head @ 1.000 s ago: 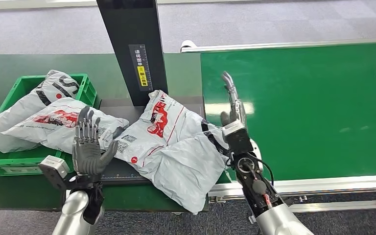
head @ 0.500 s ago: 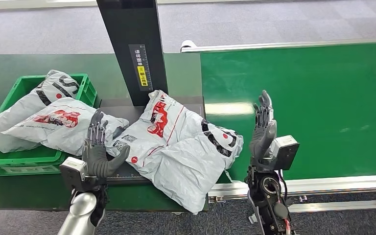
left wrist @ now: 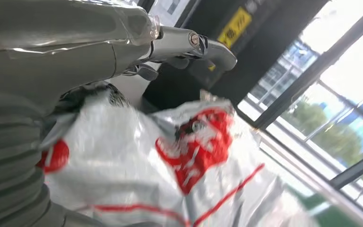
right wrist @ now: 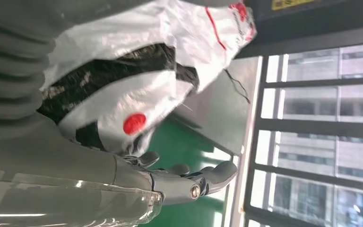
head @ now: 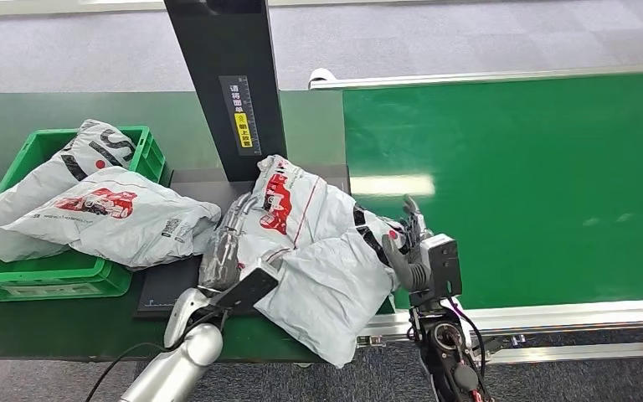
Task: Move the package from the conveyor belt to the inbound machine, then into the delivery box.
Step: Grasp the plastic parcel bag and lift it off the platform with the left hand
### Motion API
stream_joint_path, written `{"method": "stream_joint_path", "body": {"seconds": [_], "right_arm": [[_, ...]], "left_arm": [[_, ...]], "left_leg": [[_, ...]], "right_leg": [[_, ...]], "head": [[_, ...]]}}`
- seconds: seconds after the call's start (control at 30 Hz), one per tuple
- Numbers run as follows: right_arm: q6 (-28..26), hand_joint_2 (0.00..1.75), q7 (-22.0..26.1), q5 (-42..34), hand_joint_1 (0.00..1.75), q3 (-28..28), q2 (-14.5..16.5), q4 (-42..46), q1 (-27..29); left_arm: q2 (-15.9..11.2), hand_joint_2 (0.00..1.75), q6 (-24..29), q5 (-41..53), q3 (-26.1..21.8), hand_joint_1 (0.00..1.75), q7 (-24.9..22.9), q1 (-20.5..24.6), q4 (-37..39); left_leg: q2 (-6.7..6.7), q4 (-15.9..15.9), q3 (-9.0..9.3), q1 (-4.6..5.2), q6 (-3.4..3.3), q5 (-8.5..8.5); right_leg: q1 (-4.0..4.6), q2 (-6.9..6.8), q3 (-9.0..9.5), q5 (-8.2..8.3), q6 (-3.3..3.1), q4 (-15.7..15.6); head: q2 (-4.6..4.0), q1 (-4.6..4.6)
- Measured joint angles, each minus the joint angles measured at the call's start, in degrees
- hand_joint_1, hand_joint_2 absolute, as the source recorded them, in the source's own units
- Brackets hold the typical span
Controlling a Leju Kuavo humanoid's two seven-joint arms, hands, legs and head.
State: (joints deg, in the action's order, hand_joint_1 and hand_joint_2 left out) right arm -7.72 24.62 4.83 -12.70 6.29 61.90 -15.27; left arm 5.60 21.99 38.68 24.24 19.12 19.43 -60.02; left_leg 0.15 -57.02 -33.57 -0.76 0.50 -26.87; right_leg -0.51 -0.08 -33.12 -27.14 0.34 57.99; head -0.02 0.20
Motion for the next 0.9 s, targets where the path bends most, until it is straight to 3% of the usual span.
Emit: {"method": "stream_joint_path", "body": {"seconds": [0.17, 0.43, 0.9], "right_arm": [[0.3, 1.75, -0.5, 0.2, 0.0, -0.1, 0.0, -1.0, 0.1], [1.6, 1.75, -1.4, 0.7, 0.0, 0.0, 0.0, -1.5, 0.5], [1.7, 1.75, -1.5, 0.9, 0.0, 0.1, 0.0, -1.5, 1.4]], "left_arm": [[0.0, 1.75, -0.3, 2.6, 2.1, 0.0, -1.7, 1.0, 3.1], [0.1, 1.75, -6.6, 12.8, 3.6, 0.0, -7.6, 2.9, 8.2], [0.4, 1.75, -8.0, 13.6, 4.1, 0.0, -8.0, 4.8, 11.4]], "left_leg": [[0.0, 0.0, 0.0, 0.0, 0.0, 0.0], [-0.02, 0.0, 0.04, 0.0, 0.0, 0.0], [-0.05, 0.0, 0.31, 0.0, -0.01, 0.01]], "right_leg": [[0.0, 0.0, 0.0, 0.0, 0.0, 0.0], [0.0, -0.02, 0.06, 0.0, 0.0, 0.0], [0.0, -0.05, 0.36, 0.0, 0.0, 0.0]], "head": [[0.0, 0.0], [-0.01, 0.0], [0.0, 0.0]]}}
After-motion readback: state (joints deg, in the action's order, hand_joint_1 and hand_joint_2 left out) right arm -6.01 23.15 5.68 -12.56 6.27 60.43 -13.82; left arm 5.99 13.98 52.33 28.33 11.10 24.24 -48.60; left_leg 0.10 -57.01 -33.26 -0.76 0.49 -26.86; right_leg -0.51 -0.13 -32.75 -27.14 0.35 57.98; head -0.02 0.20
